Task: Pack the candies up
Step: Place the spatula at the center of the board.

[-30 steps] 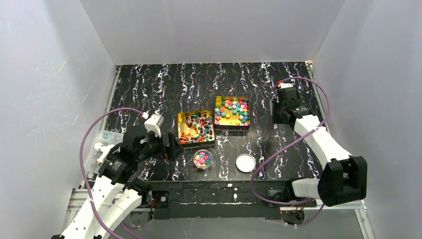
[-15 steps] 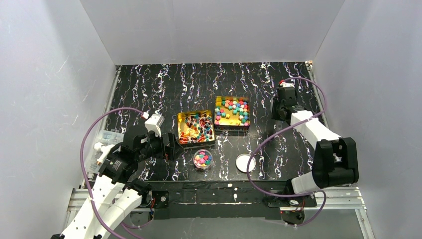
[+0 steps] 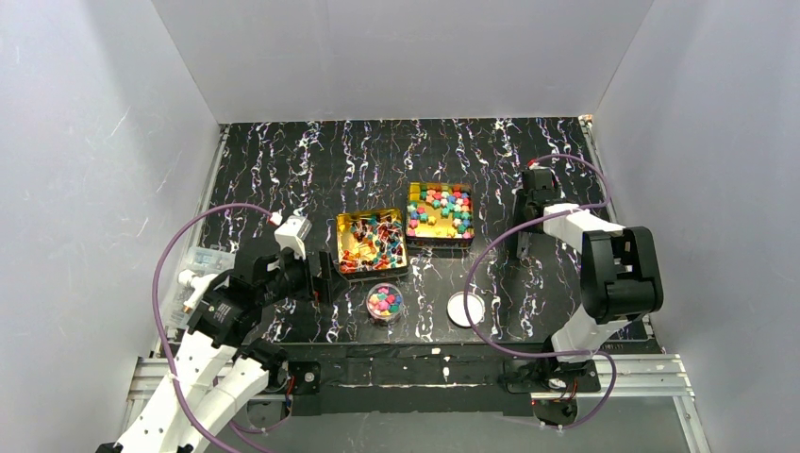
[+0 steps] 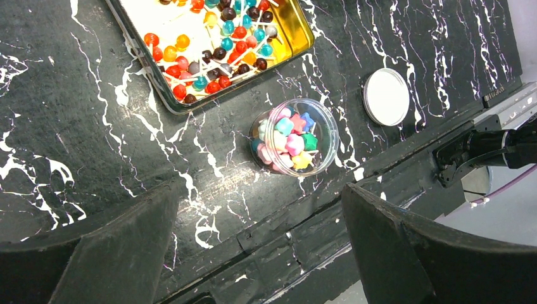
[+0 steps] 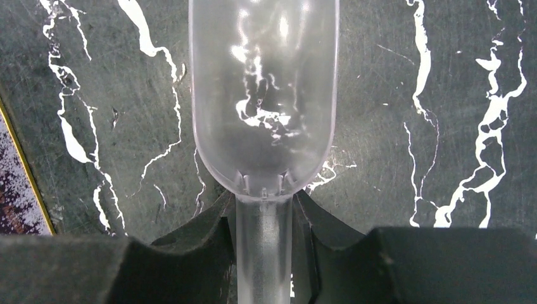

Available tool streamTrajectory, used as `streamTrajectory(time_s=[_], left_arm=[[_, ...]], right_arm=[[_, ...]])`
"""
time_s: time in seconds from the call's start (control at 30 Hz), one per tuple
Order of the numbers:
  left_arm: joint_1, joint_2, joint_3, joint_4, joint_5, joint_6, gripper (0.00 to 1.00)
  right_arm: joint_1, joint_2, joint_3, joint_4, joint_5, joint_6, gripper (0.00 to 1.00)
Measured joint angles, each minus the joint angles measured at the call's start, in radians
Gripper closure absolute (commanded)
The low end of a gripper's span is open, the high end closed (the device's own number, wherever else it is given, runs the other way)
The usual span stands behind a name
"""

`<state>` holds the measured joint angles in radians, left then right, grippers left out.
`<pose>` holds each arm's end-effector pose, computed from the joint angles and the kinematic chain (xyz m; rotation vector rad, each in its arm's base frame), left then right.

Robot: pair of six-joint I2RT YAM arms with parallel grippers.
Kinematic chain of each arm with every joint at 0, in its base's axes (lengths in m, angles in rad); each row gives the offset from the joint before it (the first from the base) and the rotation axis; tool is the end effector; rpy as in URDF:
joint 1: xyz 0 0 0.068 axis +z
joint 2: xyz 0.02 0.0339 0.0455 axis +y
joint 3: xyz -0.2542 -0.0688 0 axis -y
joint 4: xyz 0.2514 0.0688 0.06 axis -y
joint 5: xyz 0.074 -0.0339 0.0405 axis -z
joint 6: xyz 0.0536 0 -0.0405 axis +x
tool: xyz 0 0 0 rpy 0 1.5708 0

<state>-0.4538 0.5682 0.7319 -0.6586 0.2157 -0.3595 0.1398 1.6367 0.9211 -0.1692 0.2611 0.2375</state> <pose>0.1345 -0.0783 0.2904 0.2377 2.1201 -0.7141 0.3441 0.0344 0.1502 0.2313 2.4096 -0.1499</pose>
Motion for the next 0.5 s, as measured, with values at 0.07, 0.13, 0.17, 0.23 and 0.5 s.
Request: streamTrajectory(time_s=[0.07,0.13,0.17,0.23,0.5], left_arm=[[0.000,0.003,0.000,0.000,-0.002,0.000,0.01],[0.000,0.007,0.000,0.000,-0.004,0.000,0.01],[0.000,0.009,0.000,0.000,-0.006,0.000,0.01],[0.000,0.012,0.000,0.000,-0.008,0.000,0.01],[0.000,0.017,0.000,0.000,-0.014,0.000,0.01]], right_arm=[[-0.006,0.012,0.000,0.011,-0.003,0.000,0.77],[-0.011,0.019,0.001,0.022,-0.005,0.000,0.67],[-0.013,0.020,0.001,0.024,-0.006,0.000,0.63],[-0.017,0.026,0.001,0.034,-0.010,0.000,0.52],[-0.022,0.026,0.002,0.034,-0.023,-0.007,0.29]])
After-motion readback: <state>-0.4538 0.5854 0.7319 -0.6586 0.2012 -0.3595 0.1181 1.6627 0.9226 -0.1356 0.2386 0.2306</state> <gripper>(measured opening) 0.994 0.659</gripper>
